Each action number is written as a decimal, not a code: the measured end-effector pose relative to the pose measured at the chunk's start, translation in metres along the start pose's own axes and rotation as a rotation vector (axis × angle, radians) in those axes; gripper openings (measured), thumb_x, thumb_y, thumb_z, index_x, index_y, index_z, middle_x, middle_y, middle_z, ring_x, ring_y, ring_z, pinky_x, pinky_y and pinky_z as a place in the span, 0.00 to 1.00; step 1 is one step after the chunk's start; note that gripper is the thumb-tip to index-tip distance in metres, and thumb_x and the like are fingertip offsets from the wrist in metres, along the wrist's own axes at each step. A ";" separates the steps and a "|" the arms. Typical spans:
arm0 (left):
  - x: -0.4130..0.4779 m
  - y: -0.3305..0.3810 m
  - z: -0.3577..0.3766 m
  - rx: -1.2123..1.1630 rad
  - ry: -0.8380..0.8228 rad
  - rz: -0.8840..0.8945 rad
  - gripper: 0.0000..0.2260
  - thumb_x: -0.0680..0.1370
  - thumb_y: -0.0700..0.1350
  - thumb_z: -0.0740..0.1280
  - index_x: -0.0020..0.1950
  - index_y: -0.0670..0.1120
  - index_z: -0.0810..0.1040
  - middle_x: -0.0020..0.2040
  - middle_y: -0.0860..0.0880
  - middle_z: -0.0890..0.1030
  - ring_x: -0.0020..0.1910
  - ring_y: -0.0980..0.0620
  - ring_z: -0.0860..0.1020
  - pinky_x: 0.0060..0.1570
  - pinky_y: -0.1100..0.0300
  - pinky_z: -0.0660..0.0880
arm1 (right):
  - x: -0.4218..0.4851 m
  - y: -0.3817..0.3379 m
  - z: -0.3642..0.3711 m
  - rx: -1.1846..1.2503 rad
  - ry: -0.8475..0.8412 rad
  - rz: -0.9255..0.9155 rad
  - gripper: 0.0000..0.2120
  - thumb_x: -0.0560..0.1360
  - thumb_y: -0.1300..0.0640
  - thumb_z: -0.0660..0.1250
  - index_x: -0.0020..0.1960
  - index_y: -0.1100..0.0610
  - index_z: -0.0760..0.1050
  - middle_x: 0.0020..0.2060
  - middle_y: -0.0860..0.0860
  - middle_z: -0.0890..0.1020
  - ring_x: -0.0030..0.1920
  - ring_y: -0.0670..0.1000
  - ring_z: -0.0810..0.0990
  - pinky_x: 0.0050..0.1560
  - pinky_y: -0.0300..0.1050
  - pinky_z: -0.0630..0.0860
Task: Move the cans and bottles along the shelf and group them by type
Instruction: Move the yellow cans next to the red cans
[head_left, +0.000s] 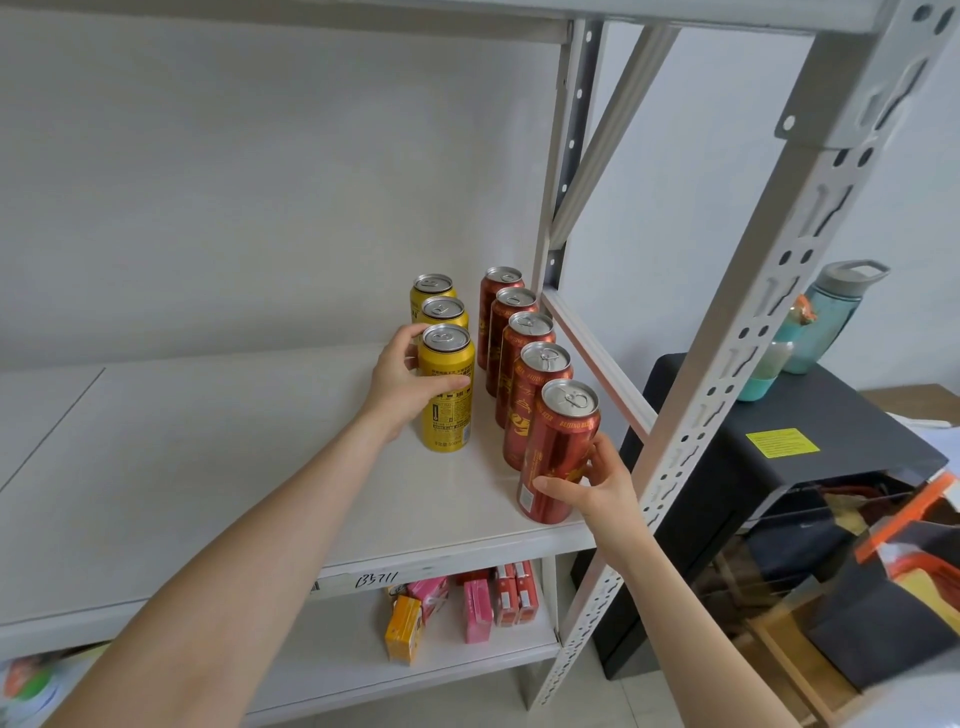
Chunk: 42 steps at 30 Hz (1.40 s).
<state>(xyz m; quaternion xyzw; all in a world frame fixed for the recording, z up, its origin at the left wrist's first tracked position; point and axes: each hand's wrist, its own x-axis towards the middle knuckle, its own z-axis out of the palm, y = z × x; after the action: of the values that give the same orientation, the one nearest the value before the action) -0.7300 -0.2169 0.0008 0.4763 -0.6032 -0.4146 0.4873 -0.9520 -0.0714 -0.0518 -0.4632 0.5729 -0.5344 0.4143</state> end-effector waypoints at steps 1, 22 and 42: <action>0.000 -0.001 0.000 0.003 0.000 0.003 0.33 0.62 0.41 0.83 0.62 0.56 0.74 0.54 0.57 0.78 0.55 0.58 0.77 0.48 0.61 0.75 | 0.000 0.000 0.000 0.002 -0.003 0.001 0.36 0.53 0.45 0.80 0.58 0.40 0.72 0.51 0.38 0.82 0.53 0.40 0.80 0.47 0.37 0.74; -0.014 -0.009 -0.007 0.164 -0.009 0.060 0.36 0.67 0.48 0.80 0.72 0.55 0.69 0.58 0.55 0.77 0.56 0.56 0.76 0.51 0.64 0.72 | -0.010 0.008 0.006 -0.178 0.181 -0.039 0.28 0.63 0.47 0.81 0.57 0.39 0.69 0.53 0.37 0.78 0.55 0.40 0.77 0.46 0.37 0.73; -0.151 -0.017 -0.118 1.020 0.044 0.278 0.27 0.77 0.49 0.71 0.73 0.42 0.69 0.70 0.37 0.72 0.69 0.36 0.69 0.66 0.41 0.67 | -0.097 -0.015 0.060 -0.830 0.394 -0.219 0.42 0.70 0.41 0.73 0.77 0.51 0.57 0.75 0.52 0.64 0.74 0.56 0.62 0.72 0.60 0.59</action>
<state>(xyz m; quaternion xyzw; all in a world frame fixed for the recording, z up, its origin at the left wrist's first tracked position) -0.6004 -0.0764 -0.0229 0.5769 -0.7755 0.0103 0.2564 -0.8703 0.0093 -0.0443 -0.5372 0.7536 -0.3784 0.0186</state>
